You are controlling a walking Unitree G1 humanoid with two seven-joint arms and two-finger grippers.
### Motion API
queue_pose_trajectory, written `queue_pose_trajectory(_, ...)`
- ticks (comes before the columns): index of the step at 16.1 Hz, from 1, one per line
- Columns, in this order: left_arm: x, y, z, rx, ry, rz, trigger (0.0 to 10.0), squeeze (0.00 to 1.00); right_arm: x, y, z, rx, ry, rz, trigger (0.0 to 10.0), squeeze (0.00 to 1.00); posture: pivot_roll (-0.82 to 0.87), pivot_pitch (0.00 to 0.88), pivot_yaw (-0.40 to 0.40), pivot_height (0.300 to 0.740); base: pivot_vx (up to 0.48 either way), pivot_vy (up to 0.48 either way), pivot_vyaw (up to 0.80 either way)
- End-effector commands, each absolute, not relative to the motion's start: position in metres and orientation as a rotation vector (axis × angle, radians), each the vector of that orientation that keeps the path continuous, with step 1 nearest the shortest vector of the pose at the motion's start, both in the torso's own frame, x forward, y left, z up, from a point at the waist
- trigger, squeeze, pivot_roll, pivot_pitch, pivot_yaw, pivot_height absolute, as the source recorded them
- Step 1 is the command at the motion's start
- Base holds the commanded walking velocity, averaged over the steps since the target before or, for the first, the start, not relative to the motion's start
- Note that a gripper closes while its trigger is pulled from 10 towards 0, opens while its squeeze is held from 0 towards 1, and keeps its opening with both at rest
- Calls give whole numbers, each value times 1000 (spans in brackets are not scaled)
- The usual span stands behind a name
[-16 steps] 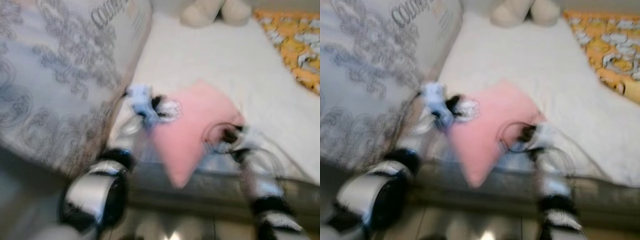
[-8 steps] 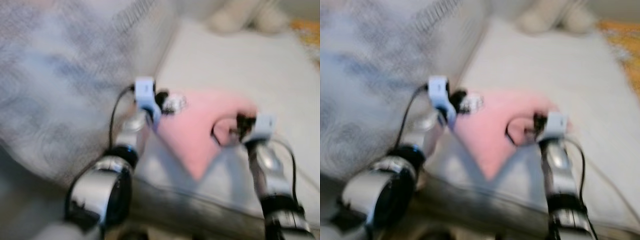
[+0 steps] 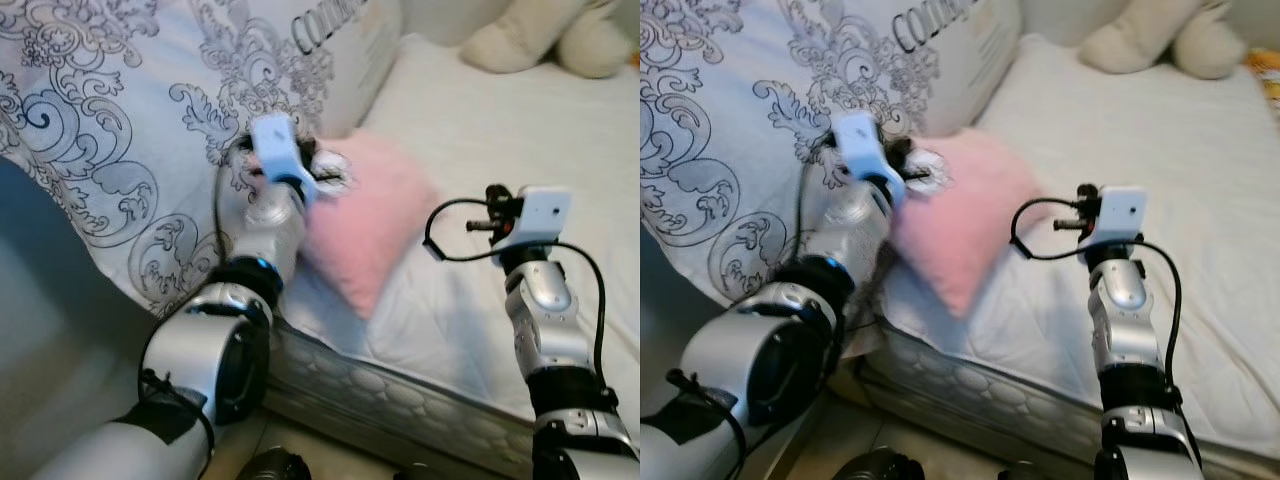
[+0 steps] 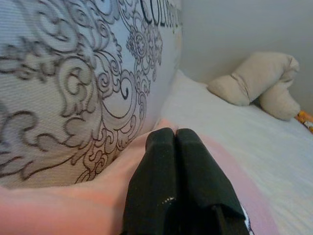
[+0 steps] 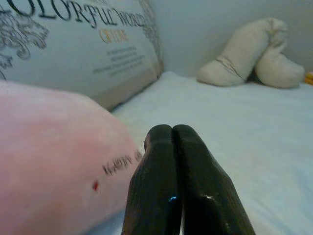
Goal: Clean up the room
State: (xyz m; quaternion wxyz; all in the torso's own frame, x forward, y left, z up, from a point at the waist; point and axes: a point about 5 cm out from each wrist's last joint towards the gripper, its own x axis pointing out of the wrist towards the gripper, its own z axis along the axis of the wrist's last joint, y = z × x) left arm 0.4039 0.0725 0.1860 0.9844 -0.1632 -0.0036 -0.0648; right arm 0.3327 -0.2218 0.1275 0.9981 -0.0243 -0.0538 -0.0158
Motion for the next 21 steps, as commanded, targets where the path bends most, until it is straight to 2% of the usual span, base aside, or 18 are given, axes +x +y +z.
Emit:
queue_pose_trajectory(1,403,69,189,-339,-34,-120,10000,0,332,-218,123,-41,-85,-26,10000,0,-156,0,78,714,0,0,0)
queue_pose_trajectory(4,398,59,194,-224,-128,-92,10000,0,327,-218,114,-39,-60,-24,10000,0,-152,0,79,714,0,0,0)
queue_pose_trajectory(7,396,49,184,-152,-61,-151,10000,0,327,-211,107,-16,-27,4,10000,0,-150,0,79,714,0,0,0)
queue_pose_trajectory(16,370,69,114,-147,86,-107,10000,0,321,-204,90,25,41,37,10000,0,-142,0,74,714,0,0,0)
queue_pose_trajectory(21,362,51,111,-179,76,-191,10000,0,323,-202,89,25,56,58,10000,0,-138,0,67,714,0,0,0)
